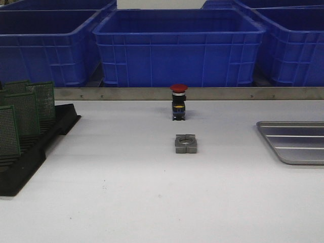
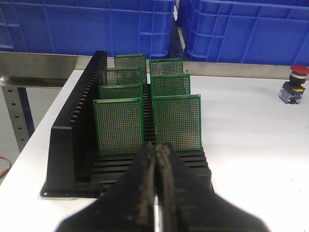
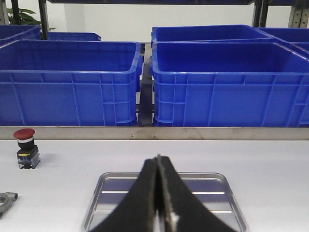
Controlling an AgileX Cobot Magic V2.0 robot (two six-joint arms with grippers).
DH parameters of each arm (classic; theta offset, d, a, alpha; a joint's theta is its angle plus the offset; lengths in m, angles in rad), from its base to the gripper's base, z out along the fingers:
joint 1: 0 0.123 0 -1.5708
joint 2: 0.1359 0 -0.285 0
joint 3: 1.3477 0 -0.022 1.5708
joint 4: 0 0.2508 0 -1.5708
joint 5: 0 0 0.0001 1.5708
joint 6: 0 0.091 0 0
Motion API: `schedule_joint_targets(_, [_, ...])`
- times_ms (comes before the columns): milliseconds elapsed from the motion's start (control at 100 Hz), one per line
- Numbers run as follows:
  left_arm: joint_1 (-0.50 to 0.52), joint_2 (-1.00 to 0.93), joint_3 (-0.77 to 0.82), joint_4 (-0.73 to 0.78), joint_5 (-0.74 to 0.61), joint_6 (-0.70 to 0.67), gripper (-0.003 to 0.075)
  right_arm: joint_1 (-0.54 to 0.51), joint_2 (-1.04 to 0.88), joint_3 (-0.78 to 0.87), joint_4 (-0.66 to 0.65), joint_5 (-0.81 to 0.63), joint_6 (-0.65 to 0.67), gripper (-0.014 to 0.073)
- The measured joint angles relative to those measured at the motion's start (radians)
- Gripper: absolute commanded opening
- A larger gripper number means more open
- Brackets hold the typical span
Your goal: Place circuit board on tray
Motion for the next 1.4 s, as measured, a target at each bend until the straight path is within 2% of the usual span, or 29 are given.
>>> schedule_joint_targets(240, [0.0, 0.0, 0.0, 0.0, -0.005, 0.0, -0.002, 0.0, 0.0, 0.0, 0.0, 0.0, 0.0, -0.0113])
schedule_joint_targets(670, [0.0, 0.0, 0.0, 0.002, -0.15, 0.0, -0.002, 0.0, 0.0, 0.0, 0.0, 0.0, 0.0, -0.0113])
schedule_joint_targets(870, [0.0, 0.0, 0.0, -0.017, -0.162, 0.0, -0.002, 0.0, 0.0, 0.0, 0.0, 0.0, 0.0, -0.0113])
schedule_joint_targets(1010, [0.0, 0.0, -0.032, -0.004, -0.064, 0.0, -0.002, 0.0, 0.0, 0.0, 0.0, 0.0, 0.0, -0.0113])
schedule_joint_targets(1150, [0.0, 0.013, -0.144, 0.006, 0.067, 0.0, -0.002, 0.0, 0.0, 0.0, 0.0, 0.0, 0.0, -0.0113])
schedule_joint_targets(1400, [0.0, 0.225, -0.366, 0.006, 0.326, 0.0, -0.002, 0.0, 0.0, 0.0, 0.0, 0.0, 0.0, -0.0113])
